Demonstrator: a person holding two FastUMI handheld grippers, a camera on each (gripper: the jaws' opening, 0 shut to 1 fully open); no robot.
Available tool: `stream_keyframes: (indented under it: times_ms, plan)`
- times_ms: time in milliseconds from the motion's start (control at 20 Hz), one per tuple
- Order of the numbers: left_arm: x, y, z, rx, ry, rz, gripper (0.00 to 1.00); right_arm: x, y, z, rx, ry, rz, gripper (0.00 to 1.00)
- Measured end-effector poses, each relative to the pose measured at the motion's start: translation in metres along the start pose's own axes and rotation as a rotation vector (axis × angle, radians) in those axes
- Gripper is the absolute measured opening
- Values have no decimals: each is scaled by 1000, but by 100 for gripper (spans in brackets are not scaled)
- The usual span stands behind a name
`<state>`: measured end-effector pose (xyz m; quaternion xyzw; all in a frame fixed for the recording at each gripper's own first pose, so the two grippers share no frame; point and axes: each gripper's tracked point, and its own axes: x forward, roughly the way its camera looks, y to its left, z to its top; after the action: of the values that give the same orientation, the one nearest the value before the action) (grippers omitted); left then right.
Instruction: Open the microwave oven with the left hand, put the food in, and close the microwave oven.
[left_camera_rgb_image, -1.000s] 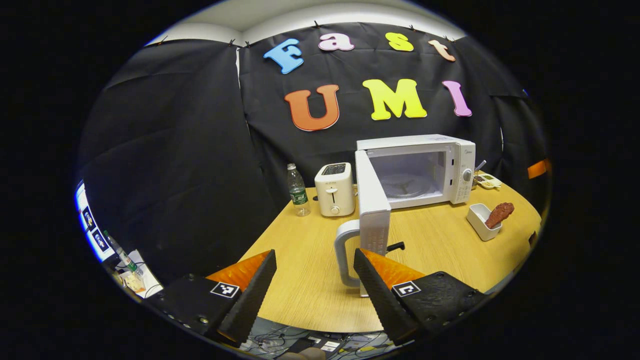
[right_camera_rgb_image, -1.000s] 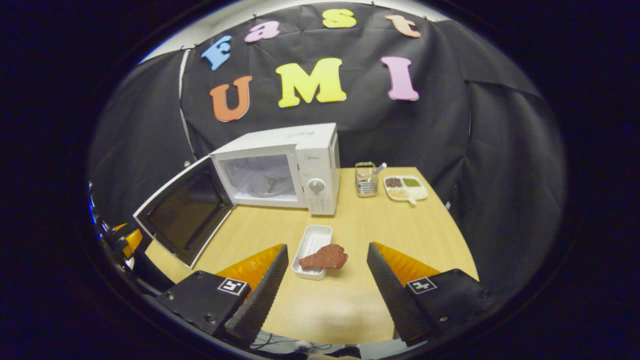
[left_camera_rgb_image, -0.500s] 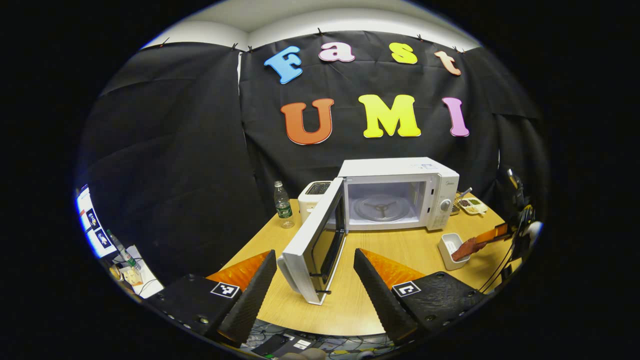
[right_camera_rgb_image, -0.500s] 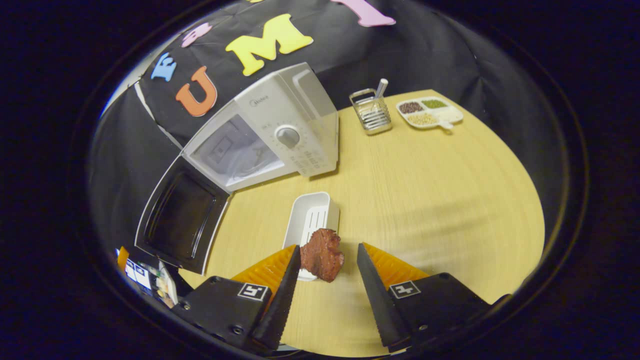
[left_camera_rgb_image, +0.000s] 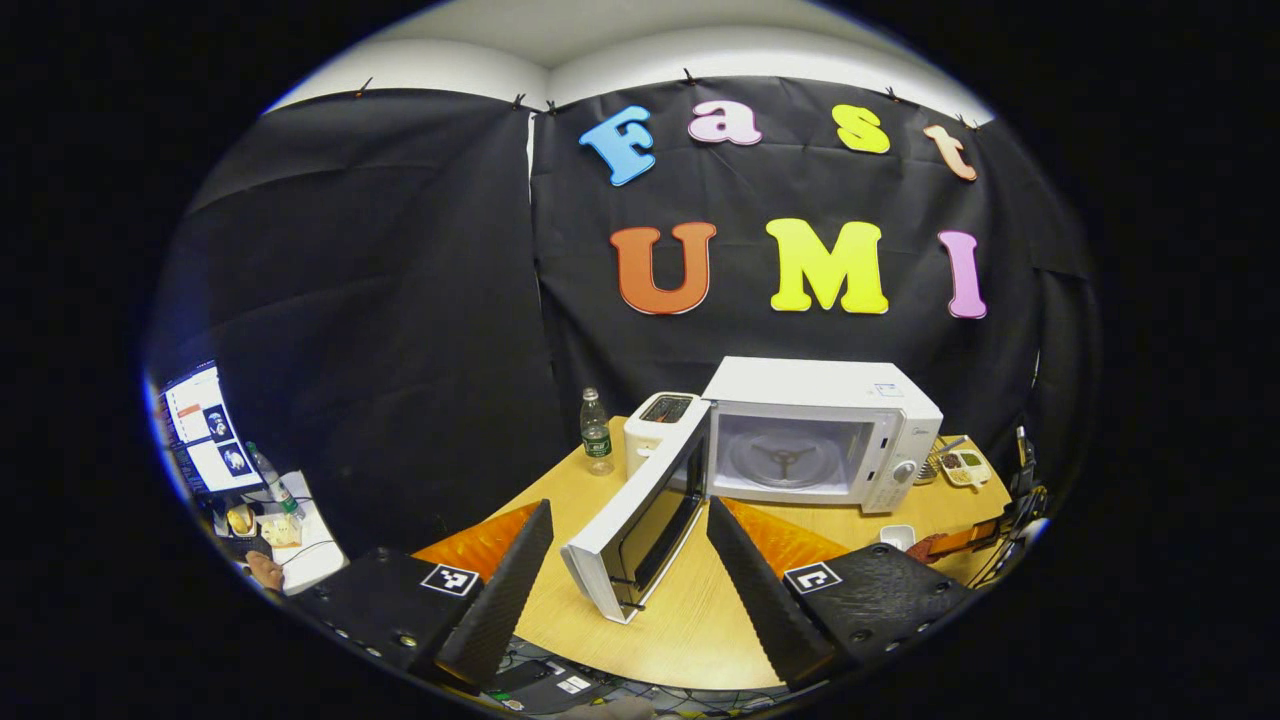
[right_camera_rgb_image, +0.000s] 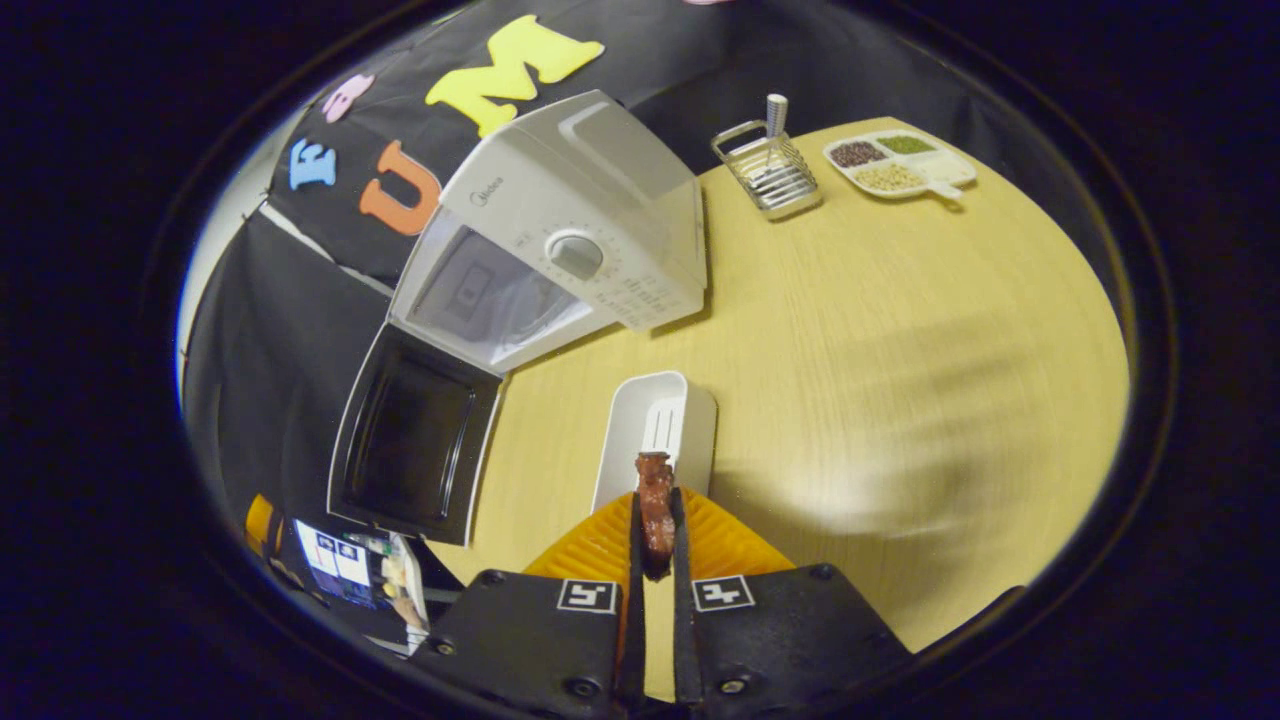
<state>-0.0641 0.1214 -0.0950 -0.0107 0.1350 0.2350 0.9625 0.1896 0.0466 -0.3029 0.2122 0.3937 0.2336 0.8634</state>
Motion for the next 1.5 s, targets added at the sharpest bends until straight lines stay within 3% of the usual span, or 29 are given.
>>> stream_keyframes:
  times_ms: [250,500,700,900,1050,1350,1500]
  plan:
    - [3,14,2,21,-33,-5,95,-30,51,34,-210,-68,-1,14]
    - [11,15,4,83,-67,-144,95,-33,119,60,-243,-206,-23,13]
    - [17,23,-3,142,-61,-254,95,2,178,71,-166,-328,9,14]
    - [18,36,-14,190,-73,-320,95,53,209,85,-72,-470,13,13]
    - [21,47,-31,186,-46,-352,95,102,219,92,6,-561,-26,14]
    - [45,81,-49,216,-24,-306,95,198,221,130,349,-687,-10,13]
    - [61,96,-49,205,-21,-289,95,237,216,149,368,-692,-27,13]
